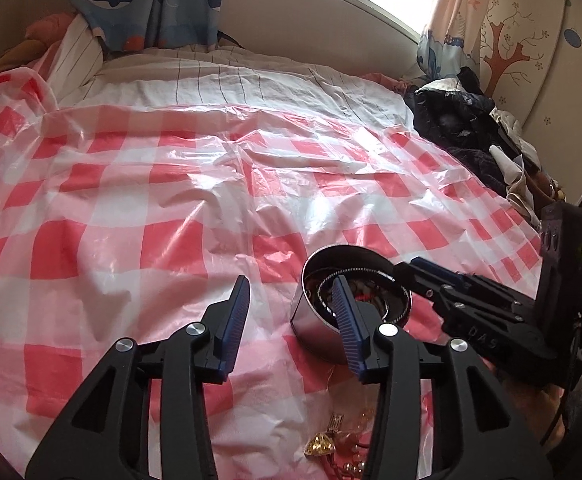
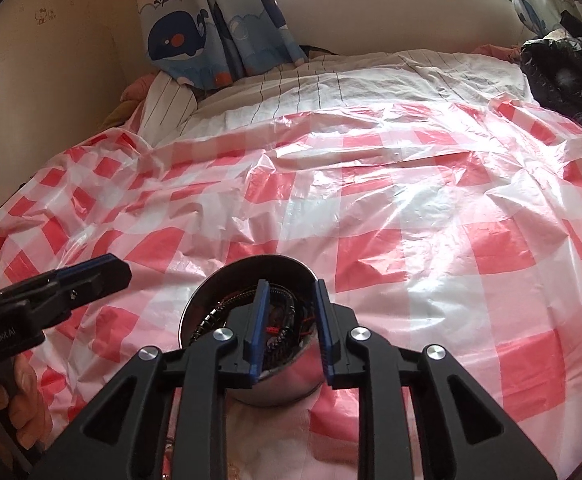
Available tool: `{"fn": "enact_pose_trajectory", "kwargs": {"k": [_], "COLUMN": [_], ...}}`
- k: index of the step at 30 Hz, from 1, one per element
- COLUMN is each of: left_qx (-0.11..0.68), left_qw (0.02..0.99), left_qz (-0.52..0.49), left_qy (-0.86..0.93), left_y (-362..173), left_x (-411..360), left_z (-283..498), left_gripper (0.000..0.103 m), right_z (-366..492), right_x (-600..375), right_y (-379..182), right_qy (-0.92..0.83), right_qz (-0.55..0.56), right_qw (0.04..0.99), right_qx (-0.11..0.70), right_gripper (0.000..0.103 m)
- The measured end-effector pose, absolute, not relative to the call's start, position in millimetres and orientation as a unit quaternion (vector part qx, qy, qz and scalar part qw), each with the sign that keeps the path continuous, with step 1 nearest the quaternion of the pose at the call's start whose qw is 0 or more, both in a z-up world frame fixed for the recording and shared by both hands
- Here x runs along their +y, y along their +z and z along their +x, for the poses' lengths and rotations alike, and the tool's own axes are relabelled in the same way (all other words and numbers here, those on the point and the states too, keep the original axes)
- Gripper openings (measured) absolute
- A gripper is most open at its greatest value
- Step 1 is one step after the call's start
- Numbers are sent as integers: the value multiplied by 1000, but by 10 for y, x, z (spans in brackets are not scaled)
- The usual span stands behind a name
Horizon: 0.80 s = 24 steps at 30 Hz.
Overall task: Organize jewelry
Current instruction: 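Open both grippers above the tin to drop both pieces, then move both open grippers over the pearl bracelet and gold charm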
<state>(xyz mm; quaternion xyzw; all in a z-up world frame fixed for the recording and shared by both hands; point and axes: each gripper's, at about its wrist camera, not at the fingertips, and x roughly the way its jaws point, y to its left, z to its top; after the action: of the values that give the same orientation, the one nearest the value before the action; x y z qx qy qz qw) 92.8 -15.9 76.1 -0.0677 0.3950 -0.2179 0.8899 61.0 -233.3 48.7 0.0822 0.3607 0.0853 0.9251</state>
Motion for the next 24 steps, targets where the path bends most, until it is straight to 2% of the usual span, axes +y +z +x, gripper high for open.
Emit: {"fn": "enact_pose_trajectory", "kwargs": {"k": [11,14,19,21,24], "left_qx": [409,410,402,404,409], "left_qw": [883,885,901,904,905], "left_qz": [-74,-73,-27,-12,-7], "left_qy": [-218,-208,-162,-141,-116], "left_y": [610,584,518,456,345], "left_x": [-77,-60,-133,-157,-156], "left_z": [549,517,263,136,-21], "left_gripper": [46,46,59,69,77], "right_z": [564,408,-98,-268,-421], "right_x": [-2260,-2375,-2417,-2416,-2464], "right_y": [358,399,334,230,50], "right_qy": [69,65,64,55,35], "right_qz": [46,71,78,73,91], "right_qw": [923,926,920,915,904], "right_qx": [376,366,379,394,416], "right_gripper": [34,39,49,59,63]}}
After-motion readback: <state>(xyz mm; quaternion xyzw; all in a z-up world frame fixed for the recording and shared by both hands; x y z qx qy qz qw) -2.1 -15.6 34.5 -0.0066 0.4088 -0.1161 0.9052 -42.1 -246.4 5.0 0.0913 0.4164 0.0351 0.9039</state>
